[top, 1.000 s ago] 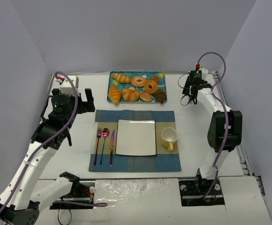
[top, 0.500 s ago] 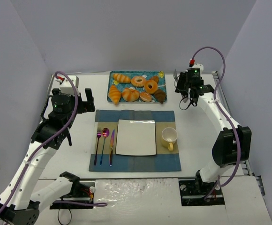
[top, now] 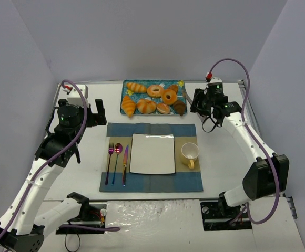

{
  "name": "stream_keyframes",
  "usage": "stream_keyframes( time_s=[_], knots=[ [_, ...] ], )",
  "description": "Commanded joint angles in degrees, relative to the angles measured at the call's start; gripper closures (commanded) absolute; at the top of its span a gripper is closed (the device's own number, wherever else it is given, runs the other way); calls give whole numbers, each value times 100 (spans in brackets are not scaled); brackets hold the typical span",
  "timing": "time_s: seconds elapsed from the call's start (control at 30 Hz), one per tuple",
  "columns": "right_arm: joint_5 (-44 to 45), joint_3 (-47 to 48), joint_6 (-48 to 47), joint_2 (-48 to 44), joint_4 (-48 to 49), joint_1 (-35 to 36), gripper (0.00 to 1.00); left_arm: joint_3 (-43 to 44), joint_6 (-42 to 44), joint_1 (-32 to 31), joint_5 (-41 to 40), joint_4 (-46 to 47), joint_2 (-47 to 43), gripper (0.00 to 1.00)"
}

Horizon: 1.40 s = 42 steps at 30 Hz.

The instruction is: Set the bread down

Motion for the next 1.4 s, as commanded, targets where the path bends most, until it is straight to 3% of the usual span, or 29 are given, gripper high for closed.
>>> stream_keyframes(
  time_s=[0.0, 0.57, 1.37],
  knots=[
    [-98, -63, 28, -267, 85, 175, 46, 117, 89, 25, -51, 387, -50, 3],
    [788, -279, 10, 314, 144, 644, 46, 117, 112, 20, -73, 383, -94, 3],
    [710, -456, 28, 703, 468, 792, 46, 117, 129, 20, -98, 375, -68, 3]
  ],
)
